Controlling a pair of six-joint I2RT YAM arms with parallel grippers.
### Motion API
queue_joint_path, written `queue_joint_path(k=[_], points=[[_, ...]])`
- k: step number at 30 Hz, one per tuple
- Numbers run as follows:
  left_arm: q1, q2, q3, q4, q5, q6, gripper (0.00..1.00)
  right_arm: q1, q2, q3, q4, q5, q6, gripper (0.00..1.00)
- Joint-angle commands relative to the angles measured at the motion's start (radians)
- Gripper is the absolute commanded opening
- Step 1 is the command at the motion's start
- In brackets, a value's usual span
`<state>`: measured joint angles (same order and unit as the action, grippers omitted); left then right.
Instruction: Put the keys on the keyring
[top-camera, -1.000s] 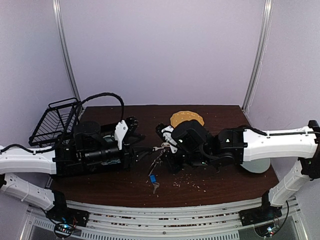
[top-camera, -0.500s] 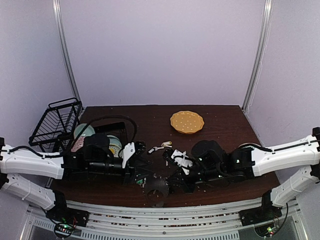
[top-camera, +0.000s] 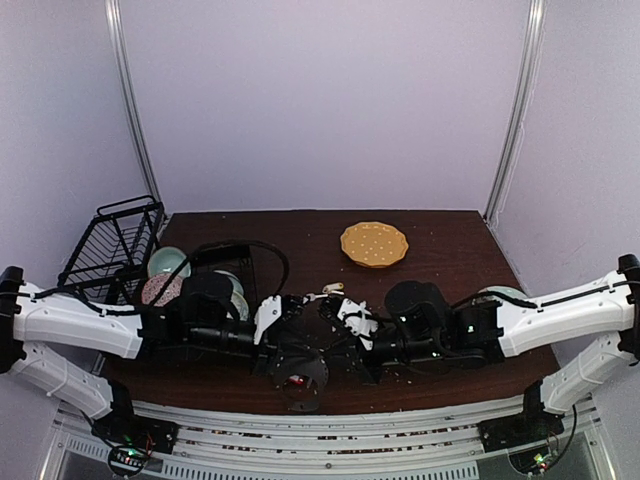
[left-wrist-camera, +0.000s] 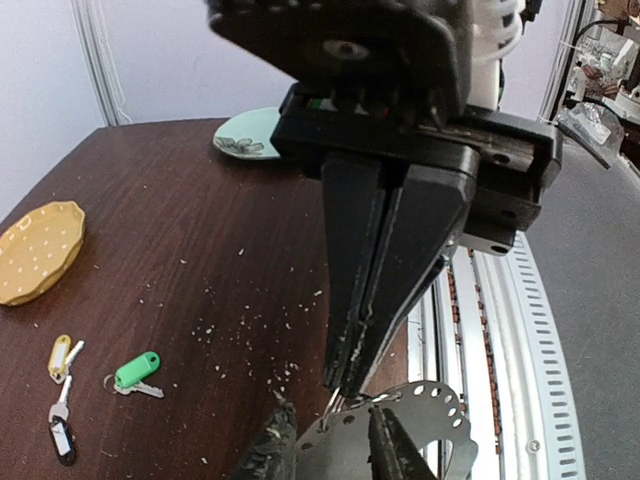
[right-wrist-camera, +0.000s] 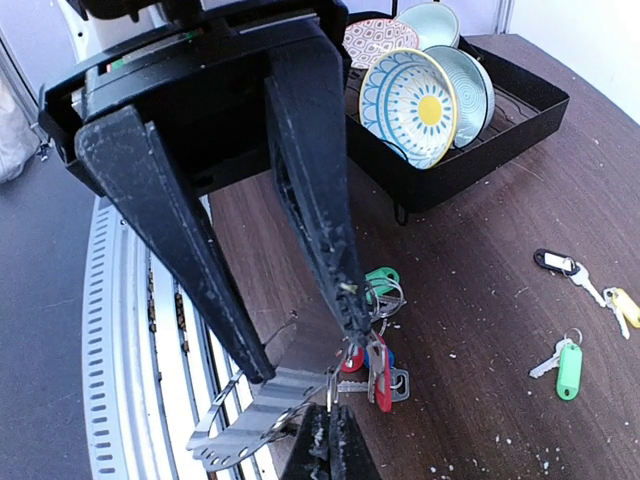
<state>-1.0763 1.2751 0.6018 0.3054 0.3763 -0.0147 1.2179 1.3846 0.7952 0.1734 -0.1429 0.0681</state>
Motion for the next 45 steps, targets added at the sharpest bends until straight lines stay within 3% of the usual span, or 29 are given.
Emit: queue_joint_path(k=[1,4,12,16,22,25,29,32,37,39,42,45], points=[[-0.02,-0.014,0.024,0.002,-0.056,0.056,0.23,0.012,-0.041,0.011,0.049,0.029,-0.068,0.0],[-0.024,-0.01,0.061,-0.075,-0.068,0.101,0.19,0.023,-0.047,0.024,0.028,0.042,-0.084,0.0],[-0.034,-0.036,0.079,-0.096,-0.109,0.126,0.14,0.061,-0.042,0.053,0.009,0.063,-0.119,0.0],[-0.052,-0.036,0.081,-0.119,-0.093,0.16,0.16,0.063,-0.051,0.052,0.035,0.05,-0.119,0.0],[-0.057,-0.119,-0.014,0.012,0.046,0.184,0.21,0.063,-0.057,0.055,0.047,0.047,-0.114,0.0],[-0.057,-0.131,-0.035,0.042,0.009,0.164,0.13,0.064,-0.06,0.047,0.068,0.042,-0.105,0.0],[-0.058,-0.085,0.036,-0.071,-0.068,0.18,0.1,0.07,-0.058,0.05,0.073,0.048,-0.112,0.0],[-0.06,-0.078,0.047,-0.087,-0.092,0.19,0.17,0.071,-0.055,0.053,0.075,0.046,-0.115,0.0],[-0.059,-0.148,-0.016,-0.01,-0.132,0.147,0.42,0.071,-0.074,0.058,0.062,0.097,-0.099,0.0],[-0.059,-0.173,-0.028,-0.013,-0.116,0.165,0.45,0.071,-0.076,0.091,-0.014,0.111,-0.128,0.0],[-0.055,-0.18,-0.004,-0.129,-0.073,0.233,0.5,0.071,-0.106,0.112,-0.145,0.088,-0.269,0.0],[-0.055,-0.149,0.047,-0.227,-0.03,0.286,0.51,0.074,-0.158,0.077,-0.173,0.094,-0.471,0.0]])
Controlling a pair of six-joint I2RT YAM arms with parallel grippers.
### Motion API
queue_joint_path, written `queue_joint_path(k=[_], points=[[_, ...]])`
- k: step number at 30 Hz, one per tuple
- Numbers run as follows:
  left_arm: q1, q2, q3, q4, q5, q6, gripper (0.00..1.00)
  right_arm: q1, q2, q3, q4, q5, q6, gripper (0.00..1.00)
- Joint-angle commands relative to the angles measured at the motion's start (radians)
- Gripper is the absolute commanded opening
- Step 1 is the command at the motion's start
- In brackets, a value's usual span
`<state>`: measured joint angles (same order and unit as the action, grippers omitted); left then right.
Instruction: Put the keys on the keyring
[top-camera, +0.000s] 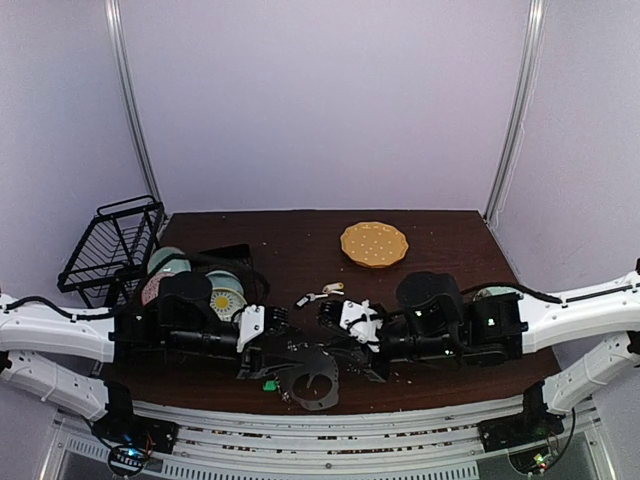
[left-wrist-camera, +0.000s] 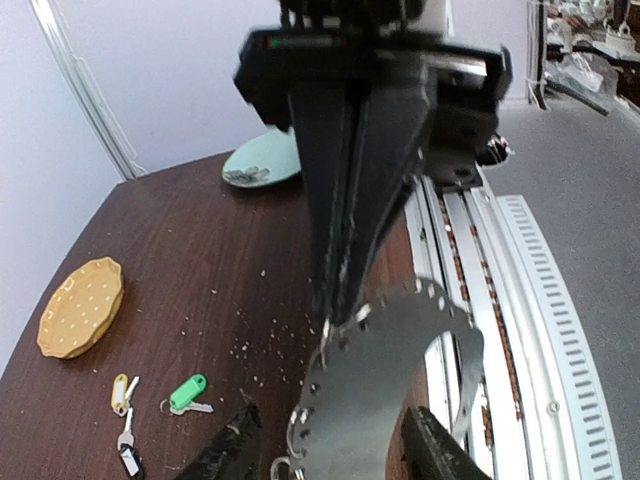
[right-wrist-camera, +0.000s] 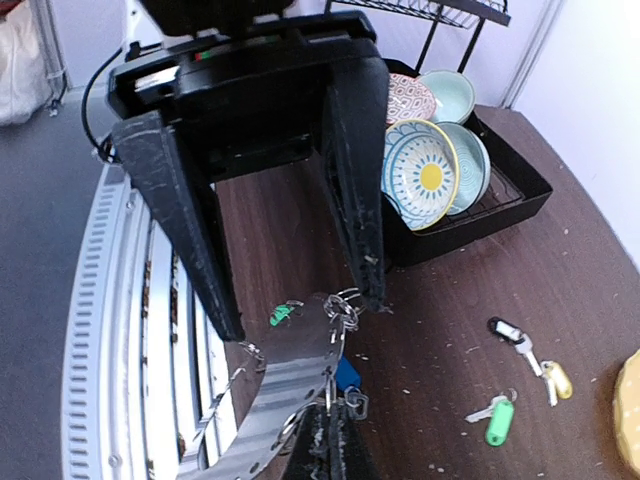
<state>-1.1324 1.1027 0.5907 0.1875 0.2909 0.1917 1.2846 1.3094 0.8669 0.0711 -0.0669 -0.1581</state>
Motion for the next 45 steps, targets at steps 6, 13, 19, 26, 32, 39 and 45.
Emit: queue_joint_path(k=[6,13,19,26,32,39,45], points=[[0.002,0.11,0.167,-0.184,0.085,0.108,0.54,0.023,-0.148,-0.034,-0.01,0.048,-0.582,0.0],[0.0,0.13,0.155,-0.086,0.111,0.063,0.56,0.028,-0.122,0.005,-0.057,0.059,-0.696,0.0],[-0.007,0.204,0.155,-0.06,0.188,0.032,0.43,0.034,-0.133,-0.022,0.025,0.052,-0.68,0.0],[-0.007,0.208,0.154,-0.033,0.171,0.036,0.08,0.034,-0.145,-0.017,-0.008,0.027,-0.635,0.0],[-0.009,0.188,0.159,-0.085,0.155,0.076,0.0,0.035,-0.172,-0.055,-0.046,0.072,-0.646,0.0],[-0.009,0.198,0.286,-0.324,-0.147,0.242,0.0,0.049,-0.156,-0.042,-0.047,0.111,-0.586,0.0],[-0.007,0.171,0.279,-0.156,-0.475,0.244,0.68,0.024,-0.065,0.071,-0.114,0.216,-0.218,0.0]])
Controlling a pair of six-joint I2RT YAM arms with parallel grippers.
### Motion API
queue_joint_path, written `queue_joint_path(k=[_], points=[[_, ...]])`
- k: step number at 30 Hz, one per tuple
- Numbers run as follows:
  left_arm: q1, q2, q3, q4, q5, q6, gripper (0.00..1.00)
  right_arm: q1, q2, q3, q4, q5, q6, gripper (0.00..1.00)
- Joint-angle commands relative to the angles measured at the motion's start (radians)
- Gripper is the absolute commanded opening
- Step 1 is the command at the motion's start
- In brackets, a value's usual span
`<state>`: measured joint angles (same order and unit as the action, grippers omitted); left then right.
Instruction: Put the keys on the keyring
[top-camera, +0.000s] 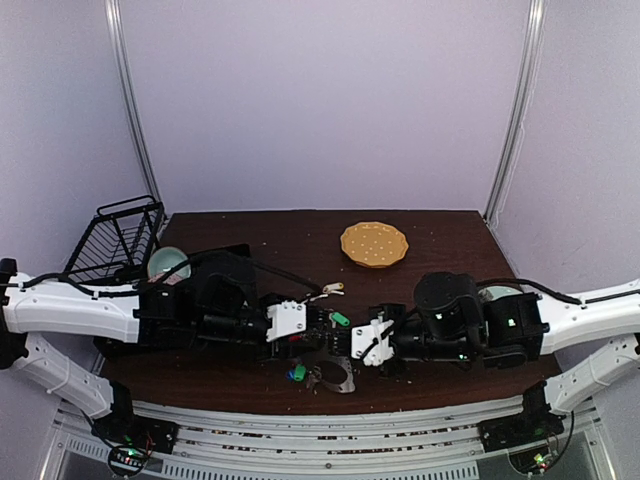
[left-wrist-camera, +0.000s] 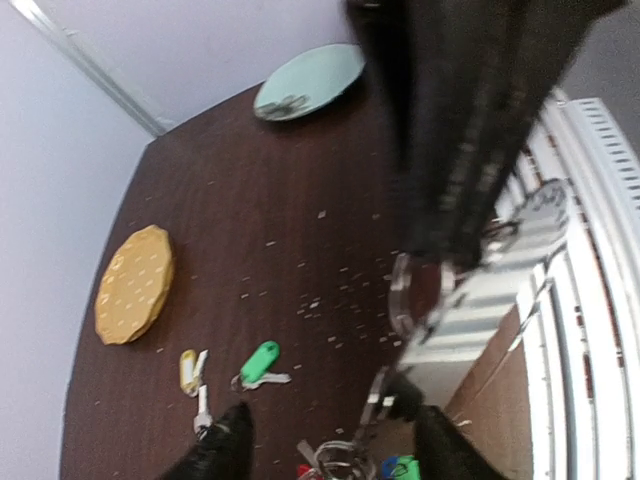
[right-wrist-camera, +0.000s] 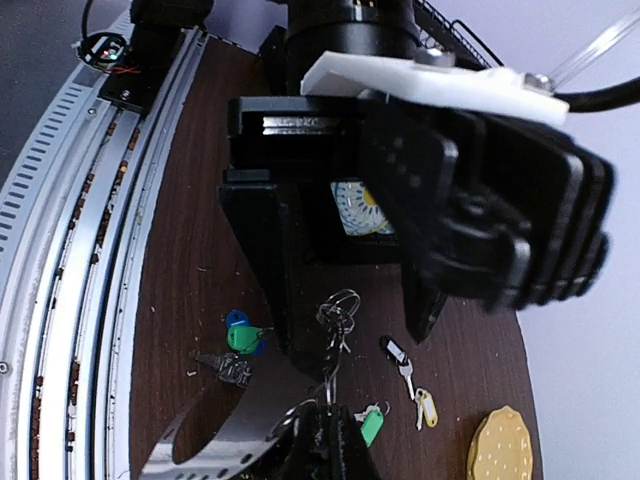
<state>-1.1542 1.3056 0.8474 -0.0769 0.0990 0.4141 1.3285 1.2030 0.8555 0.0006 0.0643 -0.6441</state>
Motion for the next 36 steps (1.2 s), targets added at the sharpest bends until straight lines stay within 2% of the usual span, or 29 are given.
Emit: queue_joint_path(k=[1,6,8,10,12,14,16,20,23,28,33,36], points=[[0.018,-0.037,0.027,0.112,-0.299,0.015,0.73,-0.042,0.056,0.102,-0.072,0.104,0.339,0.0],[0.062,-0.13,-0.04,0.126,-0.23,-0.018,0.86,-0.19,0.137,0.232,-0.272,0.166,0.787,0.0],[0.081,-0.181,-0.061,0.129,-0.205,-0.04,0.88,-0.223,0.153,0.263,-0.327,0.191,0.97,0.0],[0.085,-0.2,-0.061,0.13,-0.194,-0.068,0.88,-0.229,0.167,0.295,-0.376,0.253,1.116,0.0],[0.085,-0.193,-0.04,0.13,-0.141,-0.116,0.83,-0.232,0.184,0.319,-0.399,0.276,1.218,0.0],[0.084,-0.174,-0.023,0.152,-0.057,-0.183,0.77,-0.23,0.201,0.329,-0.385,0.283,1.295,0.0],[0.073,-0.161,-0.045,0.231,0.0,-0.24,0.77,-0.233,0.203,0.319,-0.335,0.285,1.359,0.0],[-0.014,-0.092,-0.116,0.385,-0.028,-0.184,0.92,-0.233,0.212,0.308,-0.264,0.279,1.439,0.0],[-0.054,-0.01,-0.115,0.455,-0.114,-0.164,0.94,-0.233,0.211,0.281,-0.213,0.26,1.464,0.0],[-0.053,0.043,-0.092,0.468,-0.324,-0.149,0.87,-0.231,0.217,0.252,-0.193,0.165,1.408,0.0],[-0.049,0.002,-0.131,0.486,-0.296,-0.095,0.8,-0.231,0.205,0.244,-0.238,0.121,1.366,0.0],[-0.039,0.008,-0.13,0.472,-0.287,-0.092,0.74,-0.23,0.2,0.228,-0.202,0.065,1.371,0.0]])
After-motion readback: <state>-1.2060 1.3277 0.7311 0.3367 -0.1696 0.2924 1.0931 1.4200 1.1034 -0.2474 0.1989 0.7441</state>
